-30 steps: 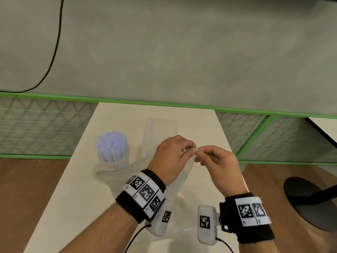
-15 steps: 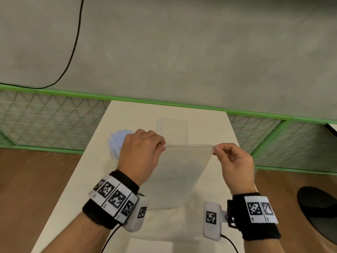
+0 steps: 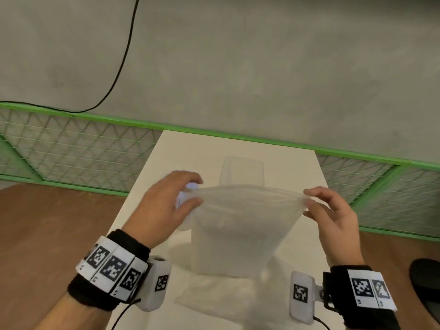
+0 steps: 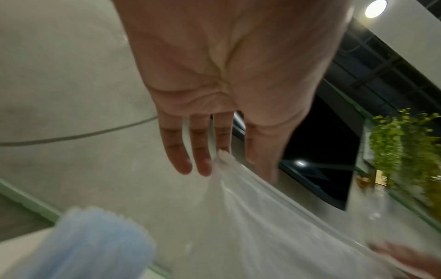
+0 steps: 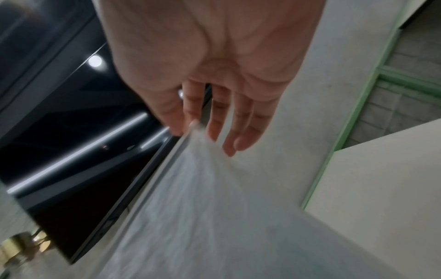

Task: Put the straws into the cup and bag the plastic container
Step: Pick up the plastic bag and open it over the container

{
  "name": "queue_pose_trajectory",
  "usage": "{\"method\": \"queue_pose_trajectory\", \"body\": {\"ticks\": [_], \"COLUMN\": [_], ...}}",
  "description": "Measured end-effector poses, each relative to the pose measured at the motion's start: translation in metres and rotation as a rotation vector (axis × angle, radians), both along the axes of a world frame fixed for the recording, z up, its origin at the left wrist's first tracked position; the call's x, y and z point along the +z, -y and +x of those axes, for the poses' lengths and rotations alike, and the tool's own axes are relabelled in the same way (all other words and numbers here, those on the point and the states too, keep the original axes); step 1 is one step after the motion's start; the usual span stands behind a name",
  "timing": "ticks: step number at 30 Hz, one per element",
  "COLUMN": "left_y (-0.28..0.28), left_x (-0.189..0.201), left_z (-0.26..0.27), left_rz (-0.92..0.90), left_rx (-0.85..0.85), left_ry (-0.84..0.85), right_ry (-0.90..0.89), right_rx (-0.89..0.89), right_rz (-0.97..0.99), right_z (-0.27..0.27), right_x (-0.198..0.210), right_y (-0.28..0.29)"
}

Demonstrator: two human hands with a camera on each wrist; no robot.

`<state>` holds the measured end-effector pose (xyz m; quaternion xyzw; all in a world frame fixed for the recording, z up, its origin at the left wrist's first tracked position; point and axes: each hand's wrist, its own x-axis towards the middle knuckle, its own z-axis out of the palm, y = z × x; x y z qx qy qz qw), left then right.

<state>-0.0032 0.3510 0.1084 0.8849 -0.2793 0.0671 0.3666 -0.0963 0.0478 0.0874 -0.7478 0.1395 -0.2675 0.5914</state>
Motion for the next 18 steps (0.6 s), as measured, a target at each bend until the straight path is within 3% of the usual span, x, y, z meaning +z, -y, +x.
{"method": "queue_pose_trajectory", "body": {"ticks": [3,6,10,13,18], "left_y": [0.019,0.035,0.048,0.05,0.048], "left_x": [-0.009,-0.01,-0.005,-0.007,-0.02], "left_z": [-0.006,-0.005,0.006,0.012,0.016], "left_rz": [0.13,0.22,0.447,0.548,0.337], "left_rx": [-0.099,-0.012,0.124,0.042,-0.174], "left_ry": [-0.09,-0.202,-0.198,-0.26,-0.675], "right_ry": [-0.01,-0.179,-0.317,-0.366,-0.644], "right_rx": [0.127,0.199,0.125,0.154,0.518], "right_rz": [-0.134,-0.438,-0.616,-0.806,-0.745], "right_z": [0.004,0.012,0.021,0.023,0.015], "right_x": [0.009,0.012,0.009,0.007,0.004], "right_y": [-0.015,-0.025,-0.03,-0.034,-0.037]}}
